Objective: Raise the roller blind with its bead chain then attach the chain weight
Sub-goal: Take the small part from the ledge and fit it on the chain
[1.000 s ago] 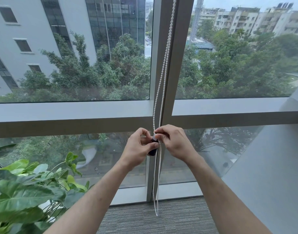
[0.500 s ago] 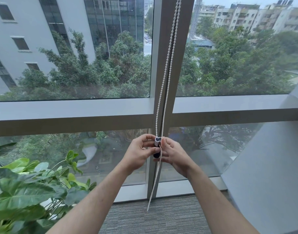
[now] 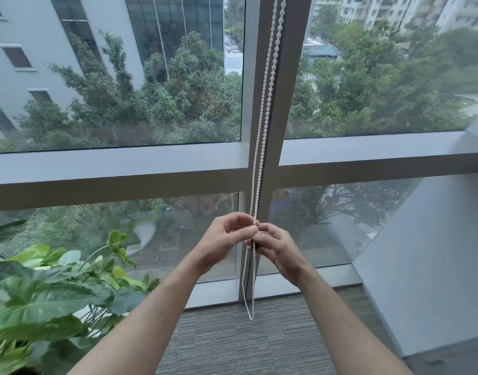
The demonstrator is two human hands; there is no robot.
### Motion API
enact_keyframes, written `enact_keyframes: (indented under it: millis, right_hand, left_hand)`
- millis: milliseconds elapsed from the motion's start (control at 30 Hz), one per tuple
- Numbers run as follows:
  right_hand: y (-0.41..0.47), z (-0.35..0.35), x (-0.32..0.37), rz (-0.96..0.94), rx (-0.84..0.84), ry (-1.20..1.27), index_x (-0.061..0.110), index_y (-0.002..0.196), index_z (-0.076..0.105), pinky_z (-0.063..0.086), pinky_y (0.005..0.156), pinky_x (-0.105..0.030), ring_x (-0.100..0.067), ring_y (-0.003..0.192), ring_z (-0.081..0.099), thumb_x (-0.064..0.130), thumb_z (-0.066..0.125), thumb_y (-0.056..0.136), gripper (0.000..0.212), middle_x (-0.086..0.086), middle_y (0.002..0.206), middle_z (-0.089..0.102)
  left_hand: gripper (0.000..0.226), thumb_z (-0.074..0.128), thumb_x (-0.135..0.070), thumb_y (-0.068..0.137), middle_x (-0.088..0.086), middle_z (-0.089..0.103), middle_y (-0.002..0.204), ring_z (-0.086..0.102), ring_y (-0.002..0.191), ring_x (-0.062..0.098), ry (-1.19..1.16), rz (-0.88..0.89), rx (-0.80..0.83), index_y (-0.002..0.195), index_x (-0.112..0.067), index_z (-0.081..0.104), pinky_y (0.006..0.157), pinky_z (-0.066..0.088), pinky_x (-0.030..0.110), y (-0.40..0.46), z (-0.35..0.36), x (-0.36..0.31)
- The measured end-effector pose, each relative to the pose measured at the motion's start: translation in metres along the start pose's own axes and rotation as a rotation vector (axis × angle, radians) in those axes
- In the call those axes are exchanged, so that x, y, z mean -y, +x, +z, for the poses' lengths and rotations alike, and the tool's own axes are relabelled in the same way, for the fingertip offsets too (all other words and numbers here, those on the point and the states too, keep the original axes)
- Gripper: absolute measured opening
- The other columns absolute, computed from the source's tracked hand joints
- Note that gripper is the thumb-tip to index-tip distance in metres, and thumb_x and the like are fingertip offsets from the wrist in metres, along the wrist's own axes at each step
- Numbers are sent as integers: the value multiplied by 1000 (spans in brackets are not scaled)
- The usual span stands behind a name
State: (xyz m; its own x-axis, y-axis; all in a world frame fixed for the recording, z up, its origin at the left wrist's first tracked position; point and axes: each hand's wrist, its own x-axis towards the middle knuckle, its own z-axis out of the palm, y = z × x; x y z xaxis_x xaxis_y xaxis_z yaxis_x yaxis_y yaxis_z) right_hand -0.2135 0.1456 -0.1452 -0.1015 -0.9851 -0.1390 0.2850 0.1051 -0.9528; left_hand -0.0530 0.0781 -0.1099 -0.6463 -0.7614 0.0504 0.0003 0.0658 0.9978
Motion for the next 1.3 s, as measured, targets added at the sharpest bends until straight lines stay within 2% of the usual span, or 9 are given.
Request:
enact_keyframes:
  millis: [167,333,433,567,700,800,1000,1200,1300]
  right_hand:
    - [-9,1,-31,19,-45,-113,11,100,74,55,91,-32,-16,94,68,32,81,70,37,-6,94,75]
    - [-18,1,-66,51,-112,-169,13,98,75,52,83,-20,-10,92,68,38,83,69,39,-1,93,76]
    - [-21,-2,-86,80,-140,-177,12,100,74,52,85,-20,-10,92,68,32,82,74,34,-5,95,76]
    - [-24,-9,-115,141,-165,-250,14,103,74,54,92,-29,-19,98,68,26,82,80,27,-18,107,74]
    - [-27,-20,-148,175,-189,-350,18,99,76,52,89,-34,-15,91,67,27,82,79,23,-17,102,74]
    - [-29,-30,-174,214,-191,-441,22,99,76,52,92,-36,-21,100,67,33,82,76,26,-12,105,72]
    - [-34,-53,-239,267,-195,-517,31,99,73,51,81,-22,-7,94,67,44,81,73,30,4,103,71]
    - [-32,-76,-294,256,-247,-572,25,98,74,49,75,-13,0,87,65,30,81,78,22,5,99,69]
    - [-29,-88,-321,262,-265,-604,18,101,73,52,83,-23,-11,91,64,25,81,79,25,1,98,65]
  left_hand:
    - [4,71,-8,89,4,70,76,63,70,12,148,86,-141,87,-5,68,73,53,34,0,3,4]
    - [7,74,-7,86,17,68,76,60,69,18,244,86,-170,87,-5,67,73,53,47,-8,2,21]
    - [8,75,-6,85,3,67,72,60,68,15,265,56,-171,83,-10,68,74,54,45,-13,2,37]
    - [7,75,-7,84,1,67,72,59,67,13,276,26,-166,85,-7,69,74,54,42,-19,4,57]
    - [8,76,-7,84,1,67,71,58,66,12,273,3,-177,83,-9,69,71,54,37,-20,7,78]
    - [6,76,-8,83,1,69,73,59,65,9,277,-18,-165,84,-9,70,69,53,28,-21,11,100]
    - [9,77,-12,83,0,73,77,65,71,17,320,-18,-179,84,-16,70,74,57,39,-21,18,157]
    - [22,76,-17,83,-21,70,73,61,66,0,331,3,-165,79,-36,67,66,49,18,-21,31,209]
    - [22,77,-17,83,-22,71,73,62,67,-1,325,11,-164,80,-36,68,68,51,18,-16,36,237]
